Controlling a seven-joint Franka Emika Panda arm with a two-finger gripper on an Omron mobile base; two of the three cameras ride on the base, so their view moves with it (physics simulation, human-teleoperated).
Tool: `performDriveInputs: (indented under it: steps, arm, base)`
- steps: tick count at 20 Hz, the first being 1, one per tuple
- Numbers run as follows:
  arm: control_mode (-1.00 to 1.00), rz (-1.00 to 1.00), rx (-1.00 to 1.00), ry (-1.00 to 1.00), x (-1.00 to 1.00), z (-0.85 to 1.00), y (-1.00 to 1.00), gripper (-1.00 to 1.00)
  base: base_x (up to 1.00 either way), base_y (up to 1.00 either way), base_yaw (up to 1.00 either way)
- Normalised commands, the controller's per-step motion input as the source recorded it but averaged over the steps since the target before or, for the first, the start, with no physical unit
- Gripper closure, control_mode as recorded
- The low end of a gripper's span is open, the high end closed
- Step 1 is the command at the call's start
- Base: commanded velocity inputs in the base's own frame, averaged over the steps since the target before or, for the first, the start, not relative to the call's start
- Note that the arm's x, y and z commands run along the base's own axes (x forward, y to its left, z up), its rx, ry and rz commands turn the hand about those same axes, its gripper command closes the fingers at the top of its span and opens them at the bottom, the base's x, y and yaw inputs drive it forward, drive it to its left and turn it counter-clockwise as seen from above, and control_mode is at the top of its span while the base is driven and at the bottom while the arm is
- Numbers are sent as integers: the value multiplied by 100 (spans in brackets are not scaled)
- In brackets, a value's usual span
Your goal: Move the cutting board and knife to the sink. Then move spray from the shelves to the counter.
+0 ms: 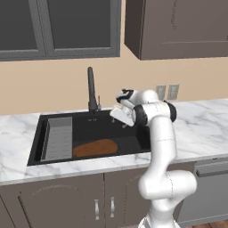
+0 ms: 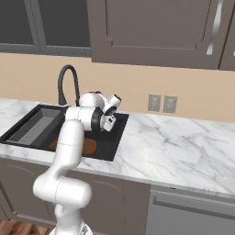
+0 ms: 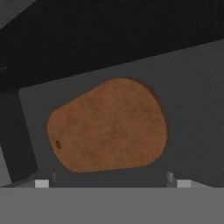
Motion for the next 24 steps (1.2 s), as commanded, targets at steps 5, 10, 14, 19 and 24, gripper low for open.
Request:
performDriveInputs:
  steps: [5,10,14,19,24]
  arm:
    - [-100,0,-21,-7,-91,100,-17,-100]
    - [-100,0,-23,-19,-100,100,-10,-100]
    - [-100,0,-15,-30,-100,97,-6,-100]
    - [-100,0,-9,-31,-100,69,-6,-100]
    - [-100,0,-14,-9,-100,54,-4,-100]
  base:
    - [0,0,0]
    - [0,0,0]
    - [0,0,0]
    - [0,0,0]
    - [0,0,0]
